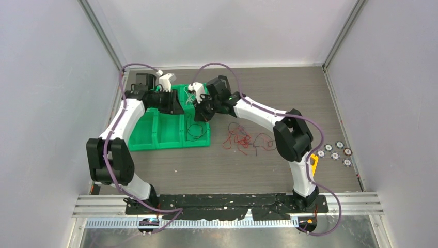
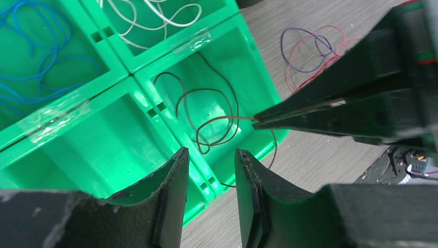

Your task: Untangle the cables

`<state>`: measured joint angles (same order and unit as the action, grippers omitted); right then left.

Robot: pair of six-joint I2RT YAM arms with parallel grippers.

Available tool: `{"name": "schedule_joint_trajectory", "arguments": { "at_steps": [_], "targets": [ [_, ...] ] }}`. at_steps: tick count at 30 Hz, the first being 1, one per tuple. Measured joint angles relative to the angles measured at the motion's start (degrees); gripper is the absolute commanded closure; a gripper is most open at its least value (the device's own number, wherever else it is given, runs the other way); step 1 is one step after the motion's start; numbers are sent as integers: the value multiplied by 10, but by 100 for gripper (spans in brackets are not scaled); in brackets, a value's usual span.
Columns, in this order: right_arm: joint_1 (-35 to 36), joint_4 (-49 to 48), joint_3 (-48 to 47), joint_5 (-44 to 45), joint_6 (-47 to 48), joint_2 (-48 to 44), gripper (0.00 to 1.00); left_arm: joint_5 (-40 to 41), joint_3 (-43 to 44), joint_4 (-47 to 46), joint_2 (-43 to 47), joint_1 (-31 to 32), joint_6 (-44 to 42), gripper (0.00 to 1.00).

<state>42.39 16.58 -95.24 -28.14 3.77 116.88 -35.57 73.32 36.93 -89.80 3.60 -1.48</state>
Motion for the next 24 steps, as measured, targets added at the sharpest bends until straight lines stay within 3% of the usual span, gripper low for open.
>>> {"name": "schedule_joint_trajectory", "arguments": {
  "at_steps": [8, 24],
  "targets": [
    [16, 34, -43, 92, 71, 83, 95, 11, -12, -4, 6, -20, 9, 61],
    [77, 10, -40, 317, 159, 84, 94, 15, -15, -28, 12, -53, 45, 59]
  ]
}}
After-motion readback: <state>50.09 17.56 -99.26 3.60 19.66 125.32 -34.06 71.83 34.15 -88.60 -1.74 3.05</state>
